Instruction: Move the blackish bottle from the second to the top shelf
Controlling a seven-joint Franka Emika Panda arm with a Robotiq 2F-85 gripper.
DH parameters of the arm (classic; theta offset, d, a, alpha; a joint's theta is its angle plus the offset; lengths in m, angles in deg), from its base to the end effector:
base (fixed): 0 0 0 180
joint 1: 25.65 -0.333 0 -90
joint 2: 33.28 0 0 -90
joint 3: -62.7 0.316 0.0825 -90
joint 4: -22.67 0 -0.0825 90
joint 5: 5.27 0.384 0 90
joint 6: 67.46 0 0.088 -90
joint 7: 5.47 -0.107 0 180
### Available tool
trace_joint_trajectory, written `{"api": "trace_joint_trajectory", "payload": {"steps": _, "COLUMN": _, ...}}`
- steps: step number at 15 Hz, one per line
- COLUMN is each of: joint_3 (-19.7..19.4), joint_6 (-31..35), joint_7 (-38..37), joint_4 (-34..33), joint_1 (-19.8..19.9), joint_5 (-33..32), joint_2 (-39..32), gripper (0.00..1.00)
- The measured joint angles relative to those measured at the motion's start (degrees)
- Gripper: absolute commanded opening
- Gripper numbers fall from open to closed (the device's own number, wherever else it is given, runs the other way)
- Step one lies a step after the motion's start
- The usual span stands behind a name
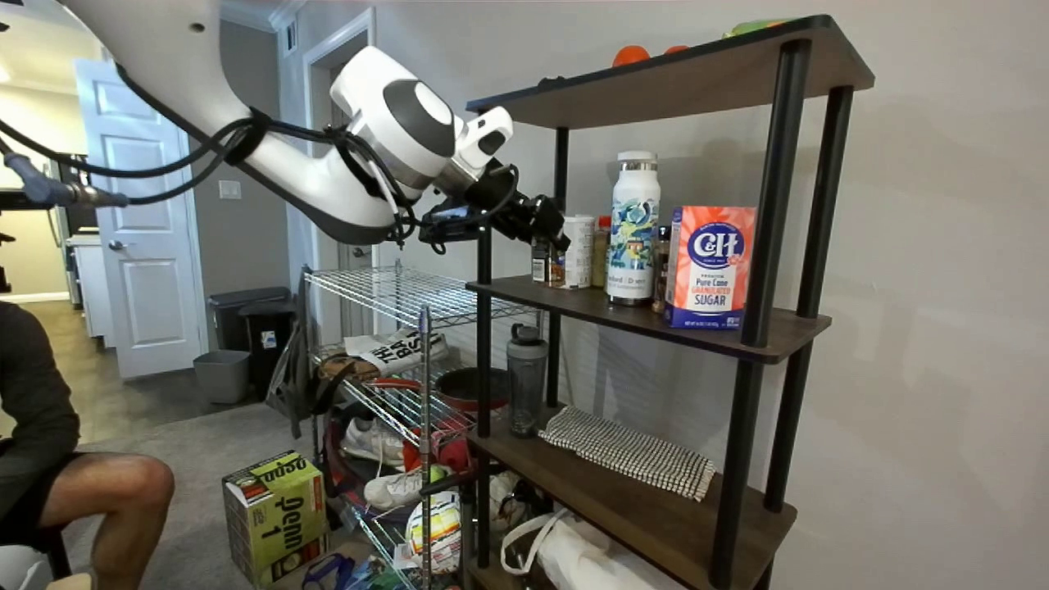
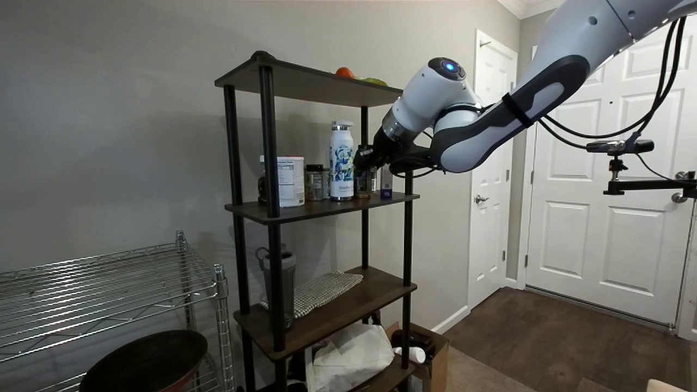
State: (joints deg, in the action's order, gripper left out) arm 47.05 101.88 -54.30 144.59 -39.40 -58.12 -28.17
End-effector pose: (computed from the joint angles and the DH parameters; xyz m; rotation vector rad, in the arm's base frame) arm 0.5624 0.0302 0.5361 2.6363 -0.0828 1.4044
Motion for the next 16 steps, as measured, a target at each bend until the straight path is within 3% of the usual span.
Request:
{"api": "trace_joint_trajectory", "payload": {"steps": 4, "joint_3": 0.6, "joint_6": -4.4, "joint_7": -0.1, "joint_4": 1.0, "joint_1": -0.4, "joint_5": -0.1, "joint_2": 3.5, "gripper": 0.29}}
{"api": "trace_joint_trajectory", "payload": {"steps": 11, "joint_3": 3.3, "joint_6": -14.3, "joint_7": 0.4, "joint_4": 1.3, "joint_1": -5.1, "joint_5": 3.3, "joint_2": 10.6, "gripper": 0.29}}
{"api": "trace_joint_trajectory", "payload": {"steps": 16, "joint_3": 14.9, "joint_6": -15.9, "joint_7": 8.2, "joint_4": -2.6, "joint_1": 2.2, "joint_5": 12.0, "joint_2": 11.5, "gripper": 0.29}}
